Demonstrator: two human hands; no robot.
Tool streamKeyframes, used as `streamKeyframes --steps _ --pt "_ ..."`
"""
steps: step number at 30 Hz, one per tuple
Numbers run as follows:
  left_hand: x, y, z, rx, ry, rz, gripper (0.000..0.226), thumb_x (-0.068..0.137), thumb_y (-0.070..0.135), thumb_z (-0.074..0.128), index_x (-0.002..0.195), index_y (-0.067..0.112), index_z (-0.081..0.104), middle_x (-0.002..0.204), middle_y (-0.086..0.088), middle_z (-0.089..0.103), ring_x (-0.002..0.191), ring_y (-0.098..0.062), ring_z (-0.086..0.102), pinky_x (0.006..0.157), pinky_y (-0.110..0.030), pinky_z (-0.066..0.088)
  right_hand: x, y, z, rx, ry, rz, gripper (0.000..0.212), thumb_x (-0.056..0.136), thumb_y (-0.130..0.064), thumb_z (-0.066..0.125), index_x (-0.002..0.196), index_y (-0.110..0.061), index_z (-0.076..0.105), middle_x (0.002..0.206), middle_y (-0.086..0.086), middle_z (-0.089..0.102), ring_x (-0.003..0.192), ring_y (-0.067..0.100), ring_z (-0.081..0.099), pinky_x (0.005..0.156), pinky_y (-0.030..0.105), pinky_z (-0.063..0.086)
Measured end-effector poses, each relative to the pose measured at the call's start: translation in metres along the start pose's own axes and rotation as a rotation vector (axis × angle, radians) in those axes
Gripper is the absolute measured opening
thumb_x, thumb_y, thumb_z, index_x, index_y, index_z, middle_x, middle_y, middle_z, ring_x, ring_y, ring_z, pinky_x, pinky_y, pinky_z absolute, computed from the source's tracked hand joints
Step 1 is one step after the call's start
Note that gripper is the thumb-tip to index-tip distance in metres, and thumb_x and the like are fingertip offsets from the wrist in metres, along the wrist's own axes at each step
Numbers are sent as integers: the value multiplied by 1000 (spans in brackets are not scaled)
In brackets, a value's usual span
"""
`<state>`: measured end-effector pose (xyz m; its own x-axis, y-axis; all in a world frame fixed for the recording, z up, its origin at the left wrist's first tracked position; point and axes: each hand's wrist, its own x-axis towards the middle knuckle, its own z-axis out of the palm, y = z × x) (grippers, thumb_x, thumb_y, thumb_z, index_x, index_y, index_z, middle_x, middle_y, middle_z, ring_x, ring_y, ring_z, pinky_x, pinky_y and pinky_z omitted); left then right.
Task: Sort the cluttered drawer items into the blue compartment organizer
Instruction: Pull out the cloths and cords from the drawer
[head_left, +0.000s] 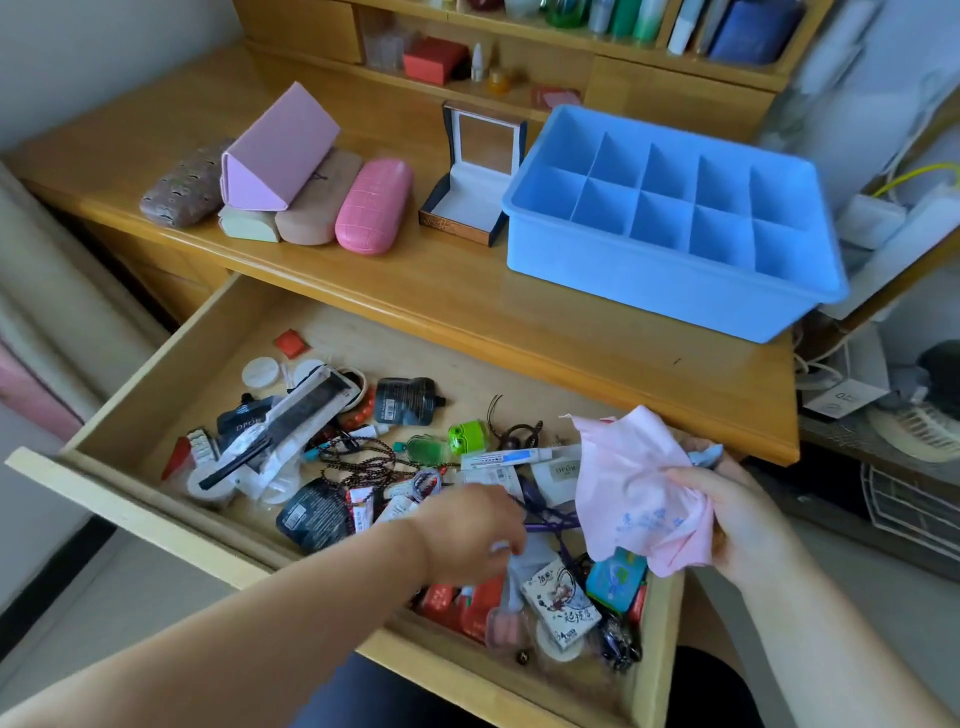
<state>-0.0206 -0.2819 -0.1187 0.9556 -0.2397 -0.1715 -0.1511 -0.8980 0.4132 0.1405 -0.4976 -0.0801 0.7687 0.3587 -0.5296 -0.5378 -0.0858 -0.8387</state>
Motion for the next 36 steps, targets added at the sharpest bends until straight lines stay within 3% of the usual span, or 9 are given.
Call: streamKeyframes --steps 6,11,16,20,24,30,32,34,36 --pt "11 -14 3 464 -58 -133 32 73 11 58 104 16 63 118 -2 53 117 -26 40 105 -36 28 2 1 -3 -16 -26 -1 27 83 8 54 79 -18 55 85 9 62 84 24 60 77 36 43" --pt "12 -4 12 405 -32 -133 27 77 24 65 103 19 61 107 0 55 101 -23 47 90 -34 38 4 1 -12 72 -55 34 37 87 1 53 123 -1 54 121 23 60 113 37 57 88 43 46" --pt "21 7 20 302 -123 -334 24 92 22 49 111 15 63 119 -4 50 111 -25 40 98 -35 30 -2 0 -9 95 -44 38 36 85 1 54 121 -4 57 120 22 60 112 37 57 89 44 46" --pt "5 9 -11 -239 151 -498 17 95 21 43 94 12 57 91 -1 56 82 -14 52 77 -29 46 -8 3 7 60 -12 59 21 82 1 60 100 -11 62 107 21 64 94 32 63 79 40 48" --pt "-12 16 -67 -811 533 -625 19 97 21 47 86 7 53 62 -3 45 48 -7 35 51 -22 31 -14 4 33 67 -30 92 20 79 -10 67 99 -14 67 95 15 72 84 29 69 71 37 52" --pt "-11 50 -92 -803 612 -299 8 90 10 61 90 15 55 80 20 53 69 4 48 67 -10 38 -18 -8 98 209 -189 111 16 89 -7 54 101 -6 64 91 19 71 81 29 68 70 36 52" --pt "-5 51 -88 -731 610 -236 41 81 3 68 116 16 52 113 13 53 96 11 52 83 -6 38 -23 -21 122 312 -352 154 21 92 -13 49 101 0 63 87 21 69 82 27 67 72 35 54" --pt "-1 41 -94 -685 661 -227 72 73 2 72 136 17 39 136 6 43 125 2 42 102 -17 36 -27 -39 141 374 -553 163 41 94 -24 46 124 3 56 120 25 60 116 31 58 99 40 46" --pt "-2 25 -110 -732 747 -204 73 71 2 70 135 27 43 138 7 44 128 -8 43 106 -26 36 -27 -57 156 335 -690 95 54 89 -33 50 132 0 50 128 22 54 123 29 52 107 40 37"
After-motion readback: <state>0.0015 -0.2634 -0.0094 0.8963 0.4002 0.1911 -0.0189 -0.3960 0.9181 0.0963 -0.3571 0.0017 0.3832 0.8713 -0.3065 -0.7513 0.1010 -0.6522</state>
